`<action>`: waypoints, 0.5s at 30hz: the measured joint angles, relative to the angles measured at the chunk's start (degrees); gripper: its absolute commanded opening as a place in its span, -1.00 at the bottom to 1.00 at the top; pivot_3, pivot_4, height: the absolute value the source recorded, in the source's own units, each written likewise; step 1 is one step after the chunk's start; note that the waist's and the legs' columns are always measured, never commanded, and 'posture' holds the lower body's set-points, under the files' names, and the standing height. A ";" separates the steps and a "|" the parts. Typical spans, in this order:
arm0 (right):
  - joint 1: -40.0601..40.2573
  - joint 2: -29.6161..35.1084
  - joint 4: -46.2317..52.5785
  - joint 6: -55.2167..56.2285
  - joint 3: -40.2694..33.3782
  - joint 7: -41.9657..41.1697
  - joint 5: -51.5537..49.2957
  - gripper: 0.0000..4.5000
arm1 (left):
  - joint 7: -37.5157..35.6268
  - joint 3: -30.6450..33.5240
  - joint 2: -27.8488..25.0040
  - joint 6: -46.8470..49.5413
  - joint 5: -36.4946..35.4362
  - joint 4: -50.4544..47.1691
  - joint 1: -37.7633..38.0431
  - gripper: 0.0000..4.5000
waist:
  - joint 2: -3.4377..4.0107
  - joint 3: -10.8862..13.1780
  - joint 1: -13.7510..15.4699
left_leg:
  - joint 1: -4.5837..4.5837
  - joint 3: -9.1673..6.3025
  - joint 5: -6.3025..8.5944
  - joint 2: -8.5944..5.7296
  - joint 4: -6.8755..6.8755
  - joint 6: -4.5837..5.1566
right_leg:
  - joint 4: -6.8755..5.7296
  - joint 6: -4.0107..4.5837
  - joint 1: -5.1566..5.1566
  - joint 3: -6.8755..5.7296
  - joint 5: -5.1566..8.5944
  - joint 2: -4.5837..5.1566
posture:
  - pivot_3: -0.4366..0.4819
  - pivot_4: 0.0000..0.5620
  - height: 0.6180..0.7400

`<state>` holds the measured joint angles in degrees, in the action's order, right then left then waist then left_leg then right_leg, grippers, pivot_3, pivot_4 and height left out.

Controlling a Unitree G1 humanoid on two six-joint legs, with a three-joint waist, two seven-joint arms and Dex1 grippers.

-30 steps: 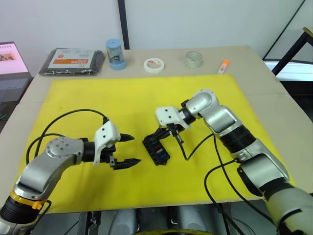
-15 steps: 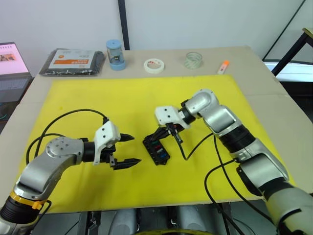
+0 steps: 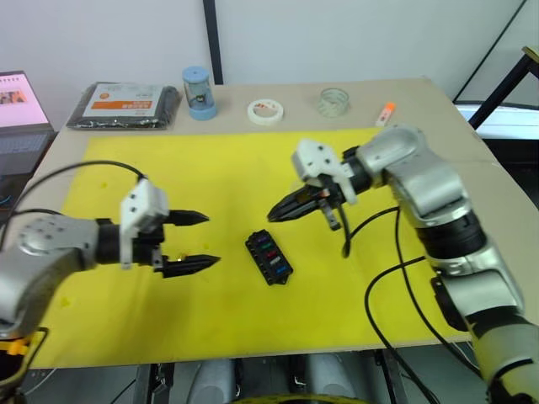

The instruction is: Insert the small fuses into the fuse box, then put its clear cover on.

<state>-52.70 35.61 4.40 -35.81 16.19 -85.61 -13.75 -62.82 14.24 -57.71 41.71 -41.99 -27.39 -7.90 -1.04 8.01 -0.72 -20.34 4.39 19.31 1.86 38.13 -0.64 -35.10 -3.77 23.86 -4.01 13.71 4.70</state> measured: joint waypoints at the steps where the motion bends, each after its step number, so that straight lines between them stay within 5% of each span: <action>1: 1.02 2.00 0.19 0.75 -0.67 0.39 0.12 -0.70 | -1.35 1.60 -1.78 -0.04 0.08 0.75 1.34 1.00 | 0.00 0.00 0.00 | 0.00 0.01 0.00 -0.01 -0.01 0.00 | 0.00 0.00 0.00 0.00 0.00 -0.01 | -0.05 -0.47 1.00; 12: 12.82 23.66 -8.30 9.13 -8.75 -0.18 1.83 0.99 | -16.85 13.22 -10.52 -12.99 12.14 24.35 18.87 1.00 | 0.06 0.04 -0.02 | -0.03 0.23 0.20 -0.02 -0.04 0.35 | 0.07 0.04 0.21 0.01 0.04 -0.05 | -0.05 -0.47 1.00; 15: 15.92 26.50 -14.29 12.22 -9.95 0.08 3.07 0.99 | -18.75 13.28 -10.98 -17.81 15.69 31.61 19.49 1.00 | 0.08 0.05 -0.05 | -0.04 0.31 0.21 0.00 -0.04 0.36 | 0.05 0.04 0.26 0.02 0.04 -0.02 | -0.05 -0.47 1.00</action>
<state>-36.78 62.11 -9.89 -23.59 6.25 -85.53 -10.68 -81.57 27.52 -68.69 23.90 -26.30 4.22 11.59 -0.96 8.06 -0.77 -20.38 4.69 19.51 1.85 38.10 -0.29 -35.04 -3.73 24.12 -3.99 13.75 4.68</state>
